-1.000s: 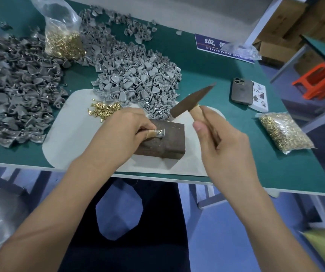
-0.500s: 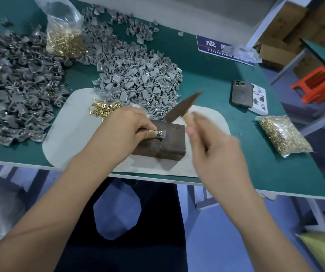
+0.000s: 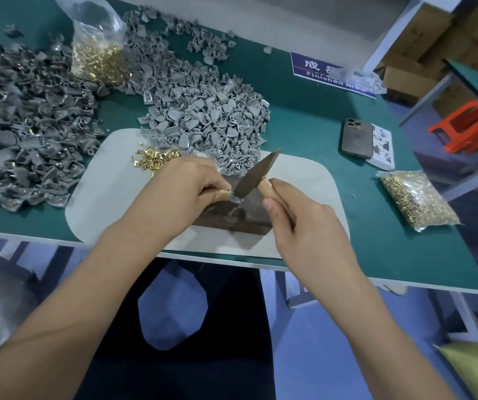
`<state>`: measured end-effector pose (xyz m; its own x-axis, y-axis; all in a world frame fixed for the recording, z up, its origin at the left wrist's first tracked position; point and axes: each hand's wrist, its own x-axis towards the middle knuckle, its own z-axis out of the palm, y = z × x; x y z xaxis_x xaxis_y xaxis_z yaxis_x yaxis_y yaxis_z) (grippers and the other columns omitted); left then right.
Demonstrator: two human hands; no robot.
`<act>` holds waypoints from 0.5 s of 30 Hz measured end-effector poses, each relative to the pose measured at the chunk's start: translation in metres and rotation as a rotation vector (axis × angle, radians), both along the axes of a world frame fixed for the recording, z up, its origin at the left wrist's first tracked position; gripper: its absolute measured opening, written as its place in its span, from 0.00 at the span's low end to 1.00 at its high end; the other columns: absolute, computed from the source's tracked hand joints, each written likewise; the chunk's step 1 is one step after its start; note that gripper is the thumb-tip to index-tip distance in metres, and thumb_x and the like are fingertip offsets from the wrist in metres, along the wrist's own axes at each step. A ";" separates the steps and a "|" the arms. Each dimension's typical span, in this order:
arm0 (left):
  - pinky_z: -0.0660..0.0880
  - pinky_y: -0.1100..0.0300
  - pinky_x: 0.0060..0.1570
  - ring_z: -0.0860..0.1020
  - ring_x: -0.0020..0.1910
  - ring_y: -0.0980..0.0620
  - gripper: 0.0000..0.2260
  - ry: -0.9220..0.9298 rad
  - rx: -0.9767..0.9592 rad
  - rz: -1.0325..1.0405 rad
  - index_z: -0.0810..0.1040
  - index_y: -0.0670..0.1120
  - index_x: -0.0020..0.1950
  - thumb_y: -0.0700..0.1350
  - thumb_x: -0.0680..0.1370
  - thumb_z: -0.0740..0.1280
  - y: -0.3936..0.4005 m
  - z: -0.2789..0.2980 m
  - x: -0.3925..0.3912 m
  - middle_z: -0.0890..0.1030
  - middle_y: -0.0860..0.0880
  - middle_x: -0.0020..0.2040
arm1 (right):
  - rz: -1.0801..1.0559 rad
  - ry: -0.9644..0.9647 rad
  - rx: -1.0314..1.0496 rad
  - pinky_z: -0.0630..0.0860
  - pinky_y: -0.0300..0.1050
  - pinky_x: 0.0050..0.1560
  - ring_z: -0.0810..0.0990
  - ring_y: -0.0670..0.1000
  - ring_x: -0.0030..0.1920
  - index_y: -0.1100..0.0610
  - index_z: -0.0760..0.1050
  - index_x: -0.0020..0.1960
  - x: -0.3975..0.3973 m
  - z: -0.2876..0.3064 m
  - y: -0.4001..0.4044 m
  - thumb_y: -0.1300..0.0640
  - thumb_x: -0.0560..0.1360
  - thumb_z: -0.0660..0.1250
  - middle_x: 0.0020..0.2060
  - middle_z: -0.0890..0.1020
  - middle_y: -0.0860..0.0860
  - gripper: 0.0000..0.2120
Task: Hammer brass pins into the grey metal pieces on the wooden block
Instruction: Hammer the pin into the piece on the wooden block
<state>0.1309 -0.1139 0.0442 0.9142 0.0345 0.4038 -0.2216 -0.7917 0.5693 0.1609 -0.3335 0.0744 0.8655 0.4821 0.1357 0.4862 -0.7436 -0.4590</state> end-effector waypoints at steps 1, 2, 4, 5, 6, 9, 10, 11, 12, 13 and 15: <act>0.72 0.59 0.45 0.78 0.42 0.50 0.05 -0.002 -0.003 0.004 0.88 0.45 0.47 0.44 0.74 0.76 0.000 -0.001 0.000 0.83 0.50 0.40 | 0.002 0.001 0.010 0.77 0.57 0.40 0.76 0.63 0.40 0.42 0.72 0.65 -0.001 -0.001 0.001 0.44 0.83 0.58 0.38 0.82 0.50 0.12; 0.74 0.57 0.46 0.78 0.42 0.49 0.05 -0.005 -0.008 0.007 0.88 0.45 0.47 0.45 0.74 0.77 -0.001 -0.001 -0.001 0.83 0.50 0.40 | 0.002 -0.004 0.018 0.77 0.57 0.39 0.76 0.63 0.39 0.42 0.73 0.65 -0.002 -0.002 0.001 0.45 0.83 0.58 0.38 0.82 0.50 0.12; 0.75 0.56 0.46 0.78 0.42 0.49 0.05 -0.007 -0.011 0.004 0.88 0.45 0.47 0.44 0.74 0.77 -0.001 -0.001 0.000 0.83 0.50 0.40 | 0.003 -0.027 0.014 0.77 0.57 0.39 0.76 0.63 0.39 0.42 0.72 0.66 -0.001 -0.005 0.000 0.45 0.84 0.58 0.38 0.82 0.50 0.12; 0.75 0.56 0.46 0.78 0.42 0.50 0.05 -0.003 -0.008 0.000 0.88 0.45 0.47 0.45 0.74 0.77 -0.001 -0.001 0.000 0.82 0.51 0.40 | 0.000 -0.034 0.012 0.77 0.56 0.38 0.76 0.62 0.39 0.42 0.72 0.66 0.000 -0.006 -0.001 0.44 0.84 0.58 0.37 0.82 0.49 0.12; 0.75 0.56 0.47 0.77 0.42 0.51 0.05 0.004 -0.004 0.001 0.88 0.46 0.47 0.45 0.74 0.77 -0.001 -0.001 0.001 0.81 0.52 0.40 | -0.003 -0.025 0.016 0.77 0.55 0.39 0.77 0.60 0.39 0.41 0.71 0.66 0.001 -0.007 -0.002 0.43 0.84 0.58 0.37 0.82 0.48 0.12; 0.74 0.57 0.47 0.77 0.43 0.52 0.06 0.031 0.004 0.010 0.88 0.48 0.48 0.48 0.75 0.76 0.000 -0.003 0.002 0.81 0.53 0.41 | -0.127 -0.005 -0.003 0.75 0.51 0.43 0.80 0.57 0.47 0.36 0.69 0.67 0.013 -0.012 -0.005 0.40 0.84 0.54 0.47 0.84 0.44 0.13; 0.74 0.56 0.48 0.77 0.44 0.53 0.06 0.037 0.001 0.012 0.88 0.49 0.49 0.49 0.75 0.75 0.000 -0.004 0.003 0.81 0.54 0.41 | -0.218 -0.051 -0.032 0.72 0.50 0.44 0.80 0.58 0.50 0.36 0.69 0.69 0.021 -0.017 -0.006 0.41 0.85 0.53 0.52 0.84 0.46 0.15; 0.74 0.56 0.48 0.76 0.44 0.53 0.06 0.042 -0.008 0.019 0.88 0.49 0.49 0.49 0.75 0.75 0.000 -0.004 0.003 0.80 0.54 0.41 | -0.307 -0.109 -0.071 0.69 0.50 0.44 0.80 0.60 0.52 0.38 0.68 0.72 0.028 -0.021 -0.007 0.43 0.85 0.51 0.55 0.83 0.49 0.17; 0.73 0.57 0.47 0.75 0.43 0.55 0.06 0.047 -0.024 0.028 0.88 0.49 0.49 0.48 0.75 0.75 -0.001 -0.005 0.003 0.79 0.55 0.41 | -0.377 -0.156 -0.117 0.68 0.52 0.45 0.80 0.63 0.52 0.41 0.66 0.75 0.035 -0.026 -0.008 0.47 0.86 0.51 0.57 0.82 0.53 0.19; 0.72 0.58 0.46 0.74 0.42 0.57 0.05 0.051 -0.048 0.037 0.87 0.49 0.49 0.48 0.75 0.75 -0.002 -0.006 0.001 0.78 0.57 0.40 | -0.423 -0.175 -0.172 0.69 0.53 0.45 0.79 0.64 0.52 0.45 0.64 0.76 0.040 -0.030 -0.008 0.51 0.86 0.52 0.58 0.80 0.56 0.20; 0.72 0.60 0.44 0.73 0.42 0.60 0.03 0.039 -0.109 0.058 0.86 0.50 0.47 0.47 0.75 0.75 -0.004 -0.007 -0.004 0.76 0.59 0.40 | -0.458 -0.142 -0.290 0.68 0.53 0.44 0.79 0.65 0.50 0.48 0.64 0.76 0.047 -0.037 -0.011 0.57 0.84 0.53 0.57 0.78 0.59 0.21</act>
